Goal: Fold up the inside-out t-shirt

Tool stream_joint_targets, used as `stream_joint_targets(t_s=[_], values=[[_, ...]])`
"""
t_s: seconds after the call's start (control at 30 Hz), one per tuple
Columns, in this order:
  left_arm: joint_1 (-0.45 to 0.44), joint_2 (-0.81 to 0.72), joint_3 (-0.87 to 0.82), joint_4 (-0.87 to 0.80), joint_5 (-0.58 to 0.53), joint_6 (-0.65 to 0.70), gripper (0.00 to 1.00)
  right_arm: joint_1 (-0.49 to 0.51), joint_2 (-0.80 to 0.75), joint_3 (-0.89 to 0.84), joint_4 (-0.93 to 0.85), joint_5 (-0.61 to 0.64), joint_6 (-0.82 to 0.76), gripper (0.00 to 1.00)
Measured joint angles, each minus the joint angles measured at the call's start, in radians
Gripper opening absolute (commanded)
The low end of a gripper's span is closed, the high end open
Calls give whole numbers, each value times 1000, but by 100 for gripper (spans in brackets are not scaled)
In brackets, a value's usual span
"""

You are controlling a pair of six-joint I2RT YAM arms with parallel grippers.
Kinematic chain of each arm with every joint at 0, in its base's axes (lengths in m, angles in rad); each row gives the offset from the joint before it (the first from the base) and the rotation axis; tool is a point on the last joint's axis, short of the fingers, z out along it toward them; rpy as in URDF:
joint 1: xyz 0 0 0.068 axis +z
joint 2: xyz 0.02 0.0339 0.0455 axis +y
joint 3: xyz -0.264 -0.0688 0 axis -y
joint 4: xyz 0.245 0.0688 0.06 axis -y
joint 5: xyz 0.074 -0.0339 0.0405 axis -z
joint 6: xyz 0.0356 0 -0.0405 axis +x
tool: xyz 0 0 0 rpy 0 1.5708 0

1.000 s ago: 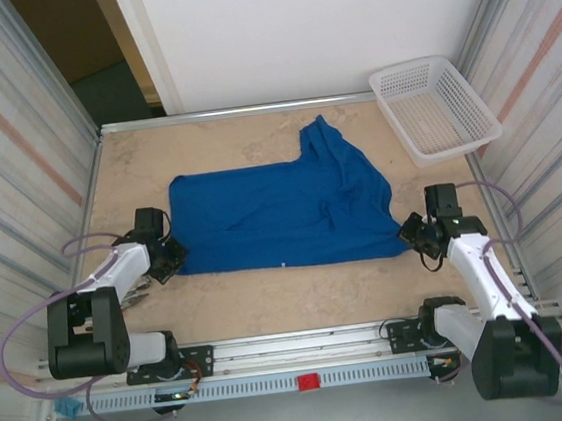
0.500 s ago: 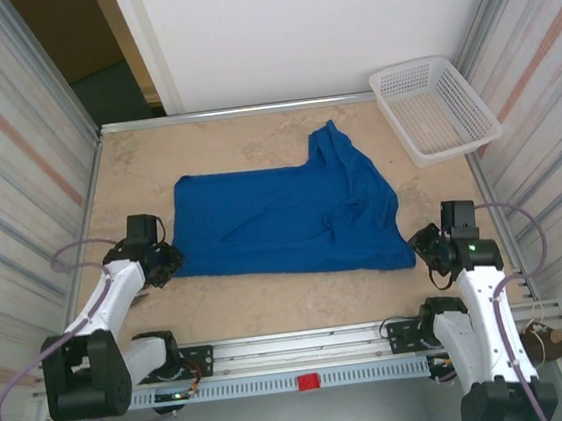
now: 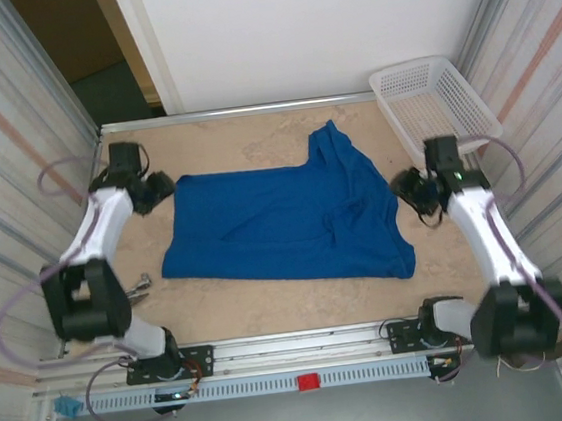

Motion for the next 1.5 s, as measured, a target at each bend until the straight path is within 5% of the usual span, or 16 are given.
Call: stream_joint_targets(t_s=[0.23, 0.5, 0.57, 0.73, 0.97, 1.5], values=[[-72, 425, 381, -55, -94, 233, 55, 105, 489, 506, 38, 5, -100, 58], [-87, 622, 564, -126, -134, 319, 54, 95, 882, 914, 21, -16, -179, 59], [-86, 646, 587, -132, -135, 328, 45, 91, 948, 980, 14, -30, -194, 59], [-86, 669, 607, -145, -130, 340, 0, 86, 1101, 1173, -24, -61, -217, 59], [-85, 669, 607, -147, -108, 329, 0, 91, 1313, 1448, -61, -83, -226, 59], [-68, 645, 586, -131, -13, 262, 0, 117, 1502, 1599, -5, -104, -182, 50]])
